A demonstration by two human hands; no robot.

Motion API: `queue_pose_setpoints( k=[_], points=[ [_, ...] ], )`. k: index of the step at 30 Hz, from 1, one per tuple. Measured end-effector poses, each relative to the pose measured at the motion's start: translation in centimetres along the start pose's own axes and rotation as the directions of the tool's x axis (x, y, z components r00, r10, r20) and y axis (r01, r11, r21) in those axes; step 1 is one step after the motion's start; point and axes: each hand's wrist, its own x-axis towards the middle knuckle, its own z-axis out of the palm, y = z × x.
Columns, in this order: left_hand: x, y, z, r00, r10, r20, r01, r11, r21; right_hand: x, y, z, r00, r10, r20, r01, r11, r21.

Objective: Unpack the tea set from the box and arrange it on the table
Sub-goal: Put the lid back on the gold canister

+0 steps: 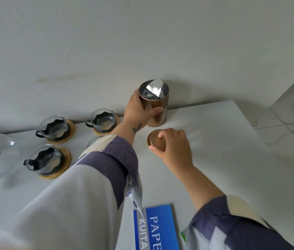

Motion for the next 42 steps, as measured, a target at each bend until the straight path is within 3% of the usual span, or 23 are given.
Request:
queue_pose_setpoints(
  k=[9,14,21,28,33,38,42],
  points=[
    [0.0,0.3,0.3,1.000,-0.015,0.004,0.015,0.999,-0.028,-0.6,0.1,1.0,1.000,0.000,-0.021,-0.002,0.995,-0.103],
    [-2.0,-1.7,1.6,0.989,-0.140,0.036,0.140,0.990,0.005,-1.0,0.1,0.4,0.999,0.044,0.027,-0.038,0.982,-0.183],
    [-5.3,-0.8,-0.8,0.988,-0.154,0.026,0.148,0.976,0.160,0.1,-1.1,-2.3,0.933,0.121,0.338,-0.062,0.981,-0.182],
    [-13.2,-2.4,-7.2,0.984,-0.147,0.095,0.123,0.967,0.223,-2.1,-6.2,-6.0,0.912,0.115,0.395,-0.031,0.977,-0.213],
    [-20.6,-5.4,-12.1,0.979,-0.164,0.121,0.120,0.944,0.306,-7.6,-11.9,-7.4,0.827,0.122,0.549,-0.024,0.983,-0.182],
    [-28.3,-9.7,-15.9,0.969,-0.166,0.184,0.093,0.932,0.351,-15.3,-16.8,-8.3,0.685,0.154,0.712,-0.205,0.979,-0.015],
    [-34.8,-12.0,-18.3,0.938,-0.167,0.303,0.003,0.879,0.477,-21.9,-19.5,-8.4,0.615,0.217,0.758,-0.103,0.975,-0.196]
  ],
)
